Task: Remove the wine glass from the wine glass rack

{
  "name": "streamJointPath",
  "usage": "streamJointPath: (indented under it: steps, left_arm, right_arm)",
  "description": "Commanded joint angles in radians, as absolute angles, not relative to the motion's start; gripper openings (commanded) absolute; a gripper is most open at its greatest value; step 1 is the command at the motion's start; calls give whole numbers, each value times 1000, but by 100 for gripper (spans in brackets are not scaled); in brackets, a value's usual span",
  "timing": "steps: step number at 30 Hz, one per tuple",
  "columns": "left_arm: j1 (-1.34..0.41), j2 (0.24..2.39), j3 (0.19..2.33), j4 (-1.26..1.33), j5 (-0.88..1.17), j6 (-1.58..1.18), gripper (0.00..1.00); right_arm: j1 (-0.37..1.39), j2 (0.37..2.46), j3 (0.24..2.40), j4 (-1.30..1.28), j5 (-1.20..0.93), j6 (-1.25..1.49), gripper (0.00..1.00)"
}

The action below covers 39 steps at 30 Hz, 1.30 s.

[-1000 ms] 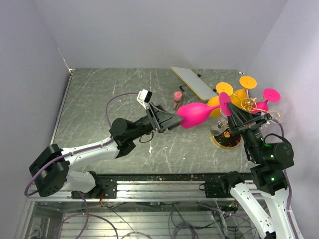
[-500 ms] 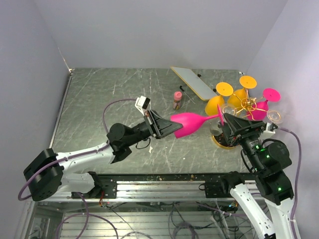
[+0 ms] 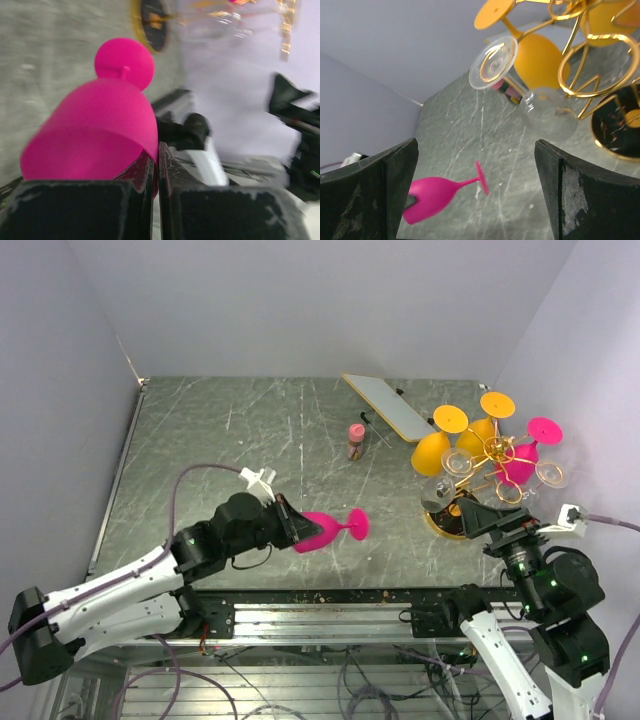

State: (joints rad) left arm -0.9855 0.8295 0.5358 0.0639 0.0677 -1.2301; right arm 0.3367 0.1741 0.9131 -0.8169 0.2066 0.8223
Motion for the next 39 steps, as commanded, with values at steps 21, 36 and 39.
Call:
streamJointPath:
  steps: [21, 36, 39]
  left_arm:
    - [-525, 1877, 1969, -1238, -129, -350, 7]
    - [-427, 2230, 2389, -1298, -17, -305, 7]
    - [-426, 2240, 2358, -1289, -26, -295, 7]
  right_arm:
    - [334, 204, 911, -754, 335, 576, 100]
    - [335, 270, 1053, -761, 411, 509, 100]
    - [334, 260, 1042, -760, 412, 509, 100]
